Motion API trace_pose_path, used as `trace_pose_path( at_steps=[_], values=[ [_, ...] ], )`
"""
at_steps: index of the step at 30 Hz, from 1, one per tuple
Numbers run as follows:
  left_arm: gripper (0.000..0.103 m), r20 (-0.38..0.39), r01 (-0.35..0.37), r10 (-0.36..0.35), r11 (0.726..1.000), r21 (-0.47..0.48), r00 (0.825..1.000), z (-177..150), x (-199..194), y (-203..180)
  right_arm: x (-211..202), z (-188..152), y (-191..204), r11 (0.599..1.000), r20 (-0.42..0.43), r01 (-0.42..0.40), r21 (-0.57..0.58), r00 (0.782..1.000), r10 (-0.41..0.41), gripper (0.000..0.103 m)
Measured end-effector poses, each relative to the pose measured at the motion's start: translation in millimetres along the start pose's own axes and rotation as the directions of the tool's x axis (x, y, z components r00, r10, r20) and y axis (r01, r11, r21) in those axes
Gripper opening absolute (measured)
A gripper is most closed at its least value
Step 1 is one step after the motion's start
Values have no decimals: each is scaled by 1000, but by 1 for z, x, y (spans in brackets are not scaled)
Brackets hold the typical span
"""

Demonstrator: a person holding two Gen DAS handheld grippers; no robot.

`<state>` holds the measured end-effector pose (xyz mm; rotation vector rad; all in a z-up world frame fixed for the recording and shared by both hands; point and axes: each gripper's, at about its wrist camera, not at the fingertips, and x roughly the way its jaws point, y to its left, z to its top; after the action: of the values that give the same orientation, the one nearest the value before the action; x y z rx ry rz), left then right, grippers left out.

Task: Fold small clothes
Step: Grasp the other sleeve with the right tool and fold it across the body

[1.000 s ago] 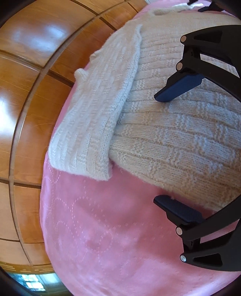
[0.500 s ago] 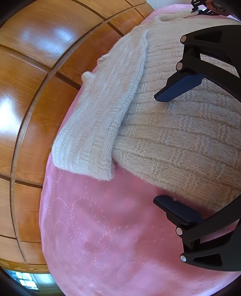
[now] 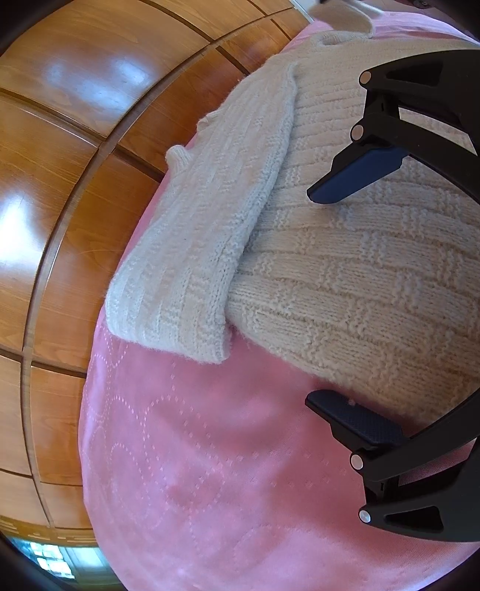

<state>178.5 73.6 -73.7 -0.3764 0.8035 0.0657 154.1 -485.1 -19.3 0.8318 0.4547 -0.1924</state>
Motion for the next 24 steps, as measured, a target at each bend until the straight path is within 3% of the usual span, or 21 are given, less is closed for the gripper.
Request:
trace_pose_path(
  at_steps=[2, 7, 10, 12, 13, 14, 16, 18, 19, 22, 24],
  values=[
    [99, 1, 2, -2, 1000, -1, 1000, 0, 0, 1, 11, -13, 35, 995, -20, -19, -95, 1000, 17, 7],
    [99, 4, 6, -6, 1000, -4, 1000, -1, -1, 0, 35, -71, 121, 939, -104, -101, -328, 992, 70, 7],
    [99, 6, 8, -7, 1000, -8, 1000, -1, -1, 0, 49, -105, 148, 898, -167, -135, -419, 983, 70, 8],
    [99, 7, 10, -10, 1000, -11, 1000, -1, -1, 0, 60, -133, 159, 866, -225, -135, -482, 974, 26, 15],
    [99, 7, 11, -11, 1000, -12, 1000, -1, -1, 0, 69, -142, 160, 853, -252, -129, -505, 968, -3, 30],
    [99, 7, 11, -11, 1000, -13, 1000, -1, -1, 0, 74, -151, 162, 845, -269, -124, -519, 963, -24, 57],
    [99, 7, 11, -11, 1000, -14, 1000, -1, -1, 0, 77, -169, 154, 820, -275, -91, -566, 958, -83, 79],
    [99, 7, 11, -11, 1000, -13, 1000, -1, -1, 0, 65, -177, 142, 793, -232, -47, -608, 965, -120, 85],
    [99, 6, 9, -9, 1000, -12, 1000, 0, -1, 0, 65, -173, 134, 794, -213, -32, -607, 969, -124, 94],
    [99, 3, 6, -6, 1000, -12, 1000, 0, -1, -1, 35, -156, 107, 838, -49, 90, -538, 989, -138, 101],
    [99, -1, -1, 1, 1000, -8, 1000, 1, -1, -2, 21, -148, 86, 871, 58, 216, -440, 975, -213, 101]
  ],
)
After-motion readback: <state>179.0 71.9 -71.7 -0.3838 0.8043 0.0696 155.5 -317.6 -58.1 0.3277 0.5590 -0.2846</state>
